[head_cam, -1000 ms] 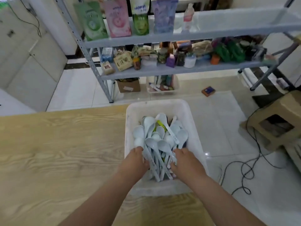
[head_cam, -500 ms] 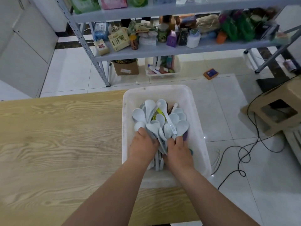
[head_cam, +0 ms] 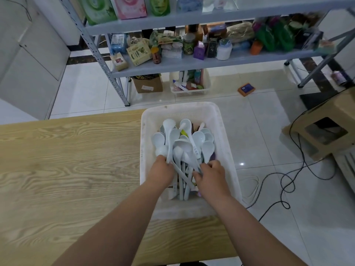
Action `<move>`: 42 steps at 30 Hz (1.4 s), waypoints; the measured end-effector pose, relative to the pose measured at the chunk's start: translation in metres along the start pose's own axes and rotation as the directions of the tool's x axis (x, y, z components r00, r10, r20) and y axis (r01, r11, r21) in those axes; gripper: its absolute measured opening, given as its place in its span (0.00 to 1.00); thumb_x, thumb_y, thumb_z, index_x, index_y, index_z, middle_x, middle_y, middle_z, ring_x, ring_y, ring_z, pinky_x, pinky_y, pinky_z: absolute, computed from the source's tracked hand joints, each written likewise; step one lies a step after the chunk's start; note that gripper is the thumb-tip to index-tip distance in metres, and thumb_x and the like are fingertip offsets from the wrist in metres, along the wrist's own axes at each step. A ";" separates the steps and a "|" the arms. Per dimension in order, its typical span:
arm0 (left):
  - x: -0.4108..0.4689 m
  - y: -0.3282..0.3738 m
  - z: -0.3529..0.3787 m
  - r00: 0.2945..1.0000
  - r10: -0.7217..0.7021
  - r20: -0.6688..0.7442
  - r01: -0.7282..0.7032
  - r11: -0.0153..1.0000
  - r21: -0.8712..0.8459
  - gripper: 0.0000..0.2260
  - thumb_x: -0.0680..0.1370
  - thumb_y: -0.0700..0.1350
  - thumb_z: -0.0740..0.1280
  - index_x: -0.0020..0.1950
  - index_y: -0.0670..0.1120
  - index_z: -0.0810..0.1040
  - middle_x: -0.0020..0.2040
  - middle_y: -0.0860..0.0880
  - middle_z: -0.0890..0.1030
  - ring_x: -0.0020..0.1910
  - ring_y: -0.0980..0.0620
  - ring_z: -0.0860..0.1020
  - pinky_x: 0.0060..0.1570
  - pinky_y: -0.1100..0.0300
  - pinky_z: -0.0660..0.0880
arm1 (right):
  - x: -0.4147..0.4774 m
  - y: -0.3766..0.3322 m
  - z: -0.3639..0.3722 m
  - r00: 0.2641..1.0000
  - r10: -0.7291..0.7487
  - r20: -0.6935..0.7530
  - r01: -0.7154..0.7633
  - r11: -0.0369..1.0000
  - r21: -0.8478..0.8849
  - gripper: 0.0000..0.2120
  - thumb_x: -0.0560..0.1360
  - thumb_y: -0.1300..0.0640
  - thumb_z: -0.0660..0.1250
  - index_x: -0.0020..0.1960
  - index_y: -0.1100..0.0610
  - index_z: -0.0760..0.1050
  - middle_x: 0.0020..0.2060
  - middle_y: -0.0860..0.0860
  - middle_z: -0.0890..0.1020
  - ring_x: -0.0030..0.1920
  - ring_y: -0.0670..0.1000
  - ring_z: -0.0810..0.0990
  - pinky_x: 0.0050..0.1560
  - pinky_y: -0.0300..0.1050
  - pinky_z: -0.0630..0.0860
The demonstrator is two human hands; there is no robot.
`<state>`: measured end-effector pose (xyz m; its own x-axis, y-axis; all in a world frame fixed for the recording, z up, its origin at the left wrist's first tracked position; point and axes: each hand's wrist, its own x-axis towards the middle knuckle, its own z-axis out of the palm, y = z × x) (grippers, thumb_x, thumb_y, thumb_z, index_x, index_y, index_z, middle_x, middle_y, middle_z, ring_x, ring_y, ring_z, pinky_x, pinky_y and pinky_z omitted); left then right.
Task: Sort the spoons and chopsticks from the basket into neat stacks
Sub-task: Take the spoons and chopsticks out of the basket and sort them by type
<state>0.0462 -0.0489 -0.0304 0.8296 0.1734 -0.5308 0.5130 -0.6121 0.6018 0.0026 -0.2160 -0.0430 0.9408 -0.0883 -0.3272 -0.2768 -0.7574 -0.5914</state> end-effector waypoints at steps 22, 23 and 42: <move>-0.195 -0.111 -0.112 0.989 -0.142 -0.038 0.069 0.675 -0.734 0.16 0.71 0.51 0.70 0.52 0.42 0.76 0.34 0.48 0.77 0.32 0.49 0.71 0.40 0.49 0.67 | -0.159 -0.141 0.042 0.822 -0.446 0.353 0.284 0.859 0.425 0.12 0.82 0.43 0.63 0.45 0.49 0.71 0.34 0.48 0.78 0.29 0.47 0.79 0.29 0.39 0.73; -0.199 -0.125 -0.119 0.985 -0.160 -0.065 0.059 0.663 -0.746 0.16 0.71 0.50 0.70 0.52 0.42 0.75 0.34 0.48 0.76 0.31 0.49 0.70 0.39 0.50 0.67 | -0.166 -0.147 0.053 0.810 -0.467 0.355 0.319 0.859 0.401 0.10 0.82 0.45 0.63 0.44 0.48 0.70 0.34 0.47 0.77 0.29 0.47 0.79 0.29 0.39 0.74; -0.271 -0.382 -0.278 0.977 -0.194 -0.084 0.029 0.515 -0.857 0.17 0.76 0.33 0.61 0.60 0.51 0.68 0.56 0.41 0.80 0.48 0.46 0.85 0.54 0.44 0.82 | -0.270 -0.343 0.279 0.806 -0.151 0.572 -0.296 0.734 0.611 0.05 0.81 0.58 0.65 0.55 0.58 0.76 0.46 0.55 0.86 0.51 0.56 0.85 0.49 0.55 0.82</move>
<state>-0.3135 0.3528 0.0496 0.7296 0.3531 -0.5856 0.4770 0.3508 0.8058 -0.2111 0.2484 0.0430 0.6885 0.4130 -0.5962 -0.6013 -0.1346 -0.7876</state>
